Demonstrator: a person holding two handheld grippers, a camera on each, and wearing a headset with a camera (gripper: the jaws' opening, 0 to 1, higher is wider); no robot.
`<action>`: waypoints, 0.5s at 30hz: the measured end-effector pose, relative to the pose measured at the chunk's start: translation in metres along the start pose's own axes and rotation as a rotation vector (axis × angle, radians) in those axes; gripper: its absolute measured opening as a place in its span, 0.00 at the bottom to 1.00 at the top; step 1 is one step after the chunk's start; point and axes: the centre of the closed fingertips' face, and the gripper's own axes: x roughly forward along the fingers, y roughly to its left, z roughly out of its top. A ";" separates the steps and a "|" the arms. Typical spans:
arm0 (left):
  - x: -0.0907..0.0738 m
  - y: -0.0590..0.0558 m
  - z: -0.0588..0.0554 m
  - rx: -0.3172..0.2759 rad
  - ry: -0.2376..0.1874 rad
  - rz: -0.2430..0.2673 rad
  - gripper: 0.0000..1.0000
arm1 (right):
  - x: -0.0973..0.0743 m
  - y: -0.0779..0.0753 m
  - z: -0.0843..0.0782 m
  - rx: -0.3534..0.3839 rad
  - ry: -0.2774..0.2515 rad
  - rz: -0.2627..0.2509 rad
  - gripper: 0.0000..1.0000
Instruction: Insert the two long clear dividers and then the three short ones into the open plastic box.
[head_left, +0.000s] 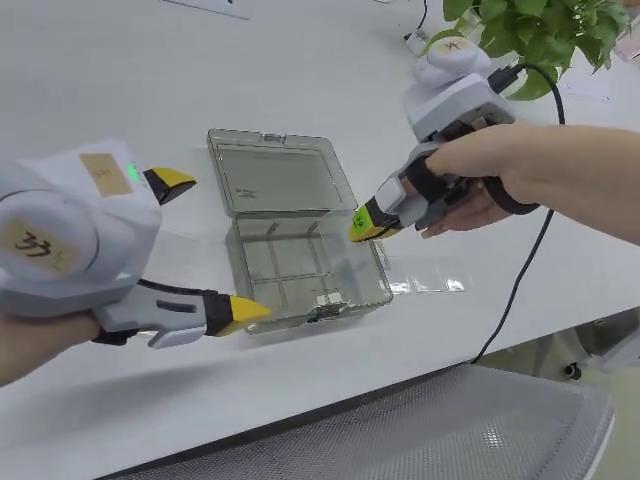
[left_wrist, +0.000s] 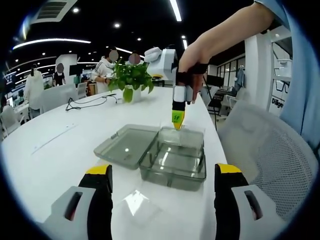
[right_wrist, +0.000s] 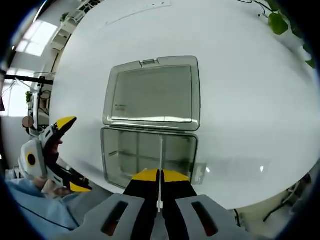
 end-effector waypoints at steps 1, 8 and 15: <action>0.000 0.000 0.000 -0.001 0.001 0.001 0.85 | 0.000 -0.001 0.000 -0.001 0.001 -0.002 0.02; 0.001 0.001 -0.002 -0.004 0.002 0.001 0.85 | 0.004 -0.005 0.004 -0.004 0.004 -0.009 0.02; 0.000 0.001 -0.004 -0.009 0.003 0.000 0.84 | 0.005 -0.002 0.003 -0.012 0.012 -0.013 0.02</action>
